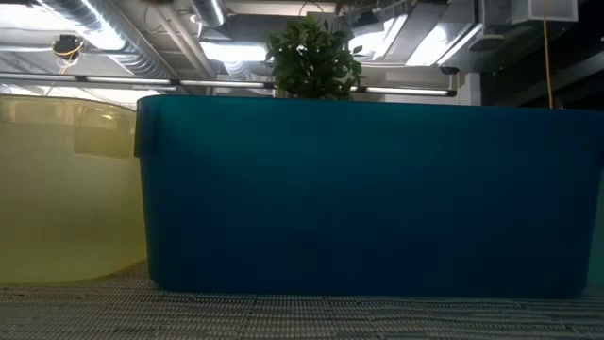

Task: Pick and place Granola Bars by type
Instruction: Put the yellow granola bar into the yellow bin

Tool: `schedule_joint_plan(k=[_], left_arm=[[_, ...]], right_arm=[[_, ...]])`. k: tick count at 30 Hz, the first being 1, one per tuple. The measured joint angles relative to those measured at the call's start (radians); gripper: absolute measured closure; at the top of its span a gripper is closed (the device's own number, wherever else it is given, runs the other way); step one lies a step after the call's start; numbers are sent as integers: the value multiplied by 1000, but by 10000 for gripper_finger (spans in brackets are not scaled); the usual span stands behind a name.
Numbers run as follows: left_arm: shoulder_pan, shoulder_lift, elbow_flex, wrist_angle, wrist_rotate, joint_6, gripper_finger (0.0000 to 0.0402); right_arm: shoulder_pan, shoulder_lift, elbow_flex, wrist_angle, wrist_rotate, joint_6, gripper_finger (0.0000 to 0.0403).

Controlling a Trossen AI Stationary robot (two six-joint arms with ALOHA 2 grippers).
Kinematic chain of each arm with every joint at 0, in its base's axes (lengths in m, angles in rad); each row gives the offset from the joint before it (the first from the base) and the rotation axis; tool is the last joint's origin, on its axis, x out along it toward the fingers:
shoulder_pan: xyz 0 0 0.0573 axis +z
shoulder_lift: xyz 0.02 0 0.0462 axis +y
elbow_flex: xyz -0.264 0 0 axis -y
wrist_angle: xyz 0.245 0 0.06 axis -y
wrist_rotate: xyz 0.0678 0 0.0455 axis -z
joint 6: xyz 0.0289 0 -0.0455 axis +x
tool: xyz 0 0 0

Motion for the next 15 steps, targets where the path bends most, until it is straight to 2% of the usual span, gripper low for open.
schedule_joint_plan(k=[3, 10, 15], left_arm=[[-5, 53, 0, -59, 1, -34, 394], [-17, 148, -7, -83, 22, -61, 391], [-47, 181, -137, -30, 7, -114, 394]], right_arm=[[0, 0, 0, 0, -2, 0, 137], [0, 0, 0, 0, -3, -1, 137], [0, 0, 0, -1, -21, -2, 137]])
